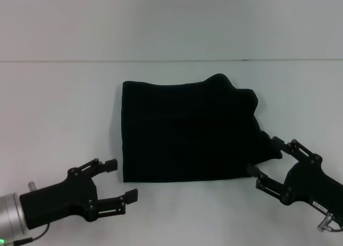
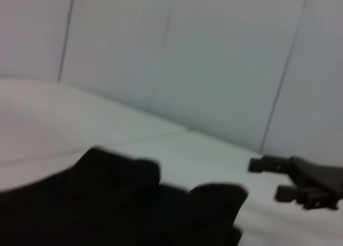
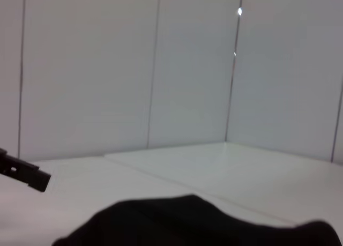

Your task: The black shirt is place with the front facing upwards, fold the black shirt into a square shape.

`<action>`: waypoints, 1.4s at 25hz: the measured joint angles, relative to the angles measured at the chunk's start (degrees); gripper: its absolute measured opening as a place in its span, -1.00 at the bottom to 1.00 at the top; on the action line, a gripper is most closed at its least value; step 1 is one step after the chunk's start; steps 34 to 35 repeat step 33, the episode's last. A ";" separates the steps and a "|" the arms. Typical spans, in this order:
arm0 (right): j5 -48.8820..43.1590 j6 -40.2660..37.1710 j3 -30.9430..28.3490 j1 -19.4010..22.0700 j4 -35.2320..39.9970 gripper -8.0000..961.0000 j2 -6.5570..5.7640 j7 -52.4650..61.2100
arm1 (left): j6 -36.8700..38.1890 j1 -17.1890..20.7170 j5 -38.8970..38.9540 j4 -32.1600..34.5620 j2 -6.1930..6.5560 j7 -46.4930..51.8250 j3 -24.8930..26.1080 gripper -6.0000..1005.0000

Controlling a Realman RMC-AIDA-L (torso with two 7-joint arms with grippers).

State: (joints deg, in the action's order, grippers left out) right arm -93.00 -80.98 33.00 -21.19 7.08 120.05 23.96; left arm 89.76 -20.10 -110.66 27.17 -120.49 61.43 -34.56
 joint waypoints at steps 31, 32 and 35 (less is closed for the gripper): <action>0.01 2.58 -0.22 -0.11 -1.29 0.78 -0.09 0.64 | -3.44 -0.56 -0.43 -0.20 -0.25 0.23 0.34 0.92; 0.02 2.57 -0.22 -0.09 -1.28 0.78 -0.09 0.65 | -3.45 -0.61 -0.43 -0.19 -0.26 0.23 0.35 0.92; 0.01 2.52 -0.22 -0.07 -1.28 0.78 -0.09 0.65 | -3.45 -0.64 -0.43 -0.19 -0.26 0.22 0.36 0.92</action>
